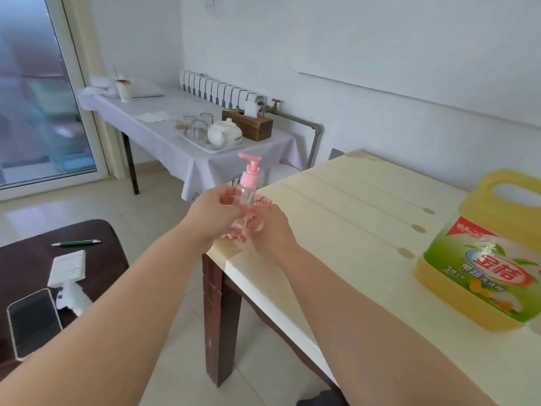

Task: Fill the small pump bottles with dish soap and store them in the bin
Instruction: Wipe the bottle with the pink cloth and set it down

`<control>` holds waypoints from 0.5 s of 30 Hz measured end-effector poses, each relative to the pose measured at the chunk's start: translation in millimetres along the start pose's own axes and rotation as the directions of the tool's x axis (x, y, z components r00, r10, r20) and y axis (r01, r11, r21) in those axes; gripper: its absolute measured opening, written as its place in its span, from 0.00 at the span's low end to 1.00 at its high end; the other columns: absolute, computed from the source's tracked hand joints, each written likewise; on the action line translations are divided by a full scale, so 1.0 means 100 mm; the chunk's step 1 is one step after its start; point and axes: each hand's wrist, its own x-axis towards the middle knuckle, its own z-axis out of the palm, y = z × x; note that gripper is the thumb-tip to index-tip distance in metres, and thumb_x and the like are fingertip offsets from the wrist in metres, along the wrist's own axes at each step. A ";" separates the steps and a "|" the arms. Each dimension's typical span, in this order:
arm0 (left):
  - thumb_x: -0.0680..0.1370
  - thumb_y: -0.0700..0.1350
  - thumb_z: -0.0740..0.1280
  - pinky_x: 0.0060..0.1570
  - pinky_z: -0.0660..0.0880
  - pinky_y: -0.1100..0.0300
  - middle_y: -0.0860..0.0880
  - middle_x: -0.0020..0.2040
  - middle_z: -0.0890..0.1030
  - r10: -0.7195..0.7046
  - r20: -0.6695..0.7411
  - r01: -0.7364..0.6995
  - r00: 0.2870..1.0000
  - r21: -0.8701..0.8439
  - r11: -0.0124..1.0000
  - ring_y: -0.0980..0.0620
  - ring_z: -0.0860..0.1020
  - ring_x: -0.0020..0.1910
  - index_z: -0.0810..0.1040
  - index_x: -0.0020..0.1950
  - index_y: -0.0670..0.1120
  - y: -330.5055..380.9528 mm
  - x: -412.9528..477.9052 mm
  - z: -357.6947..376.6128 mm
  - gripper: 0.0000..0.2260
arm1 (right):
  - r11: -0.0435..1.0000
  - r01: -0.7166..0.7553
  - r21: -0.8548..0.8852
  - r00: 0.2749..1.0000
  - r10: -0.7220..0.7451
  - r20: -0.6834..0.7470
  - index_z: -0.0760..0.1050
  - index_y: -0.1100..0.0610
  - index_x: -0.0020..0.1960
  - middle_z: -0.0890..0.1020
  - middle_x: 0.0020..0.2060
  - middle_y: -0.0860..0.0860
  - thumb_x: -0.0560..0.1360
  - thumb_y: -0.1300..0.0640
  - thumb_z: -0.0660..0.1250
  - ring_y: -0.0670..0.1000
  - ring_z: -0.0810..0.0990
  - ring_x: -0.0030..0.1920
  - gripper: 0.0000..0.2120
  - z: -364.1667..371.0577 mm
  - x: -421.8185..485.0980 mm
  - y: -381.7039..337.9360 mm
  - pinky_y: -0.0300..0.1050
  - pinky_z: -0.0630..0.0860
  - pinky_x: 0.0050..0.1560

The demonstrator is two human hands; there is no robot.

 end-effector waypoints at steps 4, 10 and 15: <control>0.75 0.38 0.69 0.46 0.78 0.48 0.51 0.42 0.81 -0.001 0.009 0.001 1.000 -0.030 1.000 0.50 0.79 0.36 0.78 0.51 0.49 -0.03 0.03 -0.08 0.08 | 0.981 0.050 -0.186 0.995 -0.033 0.089 0.70 0.49 0.70 0.64 0.73 0.53 0.75 0.50 0.67 0.55 0.59 0.74 0.23 0.11 0.02 -0.04 0.53 0.59 0.72; 0.74 0.39 0.70 0.38 0.78 0.50 0.50 0.44 0.83 -0.008 0.061 0.012 0.998 -0.057 0.998 0.43 0.81 0.39 0.77 0.59 0.47 -0.02 0.06 -0.02 0.14 | 1.000 0.001 0.009 0.998 0.000 -0.066 0.78 0.52 0.41 0.78 0.43 0.45 0.75 0.64 0.60 0.45 0.75 0.45 0.11 0.00 0.04 0.07 0.42 0.70 0.48; 0.74 0.40 0.70 0.47 0.80 0.51 0.51 0.47 0.81 0.039 0.135 -0.031 0.990 -0.061 0.998 0.48 0.81 0.44 0.78 0.51 0.53 0.10 0.09 0.37 0.10 | 0.721 -0.180 0.669 0.923 0.360 -0.140 0.75 0.52 0.39 0.81 0.40 0.53 0.75 0.65 0.61 0.52 0.77 0.42 0.10 -0.59 -0.10 0.31 0.47 0.74 0.47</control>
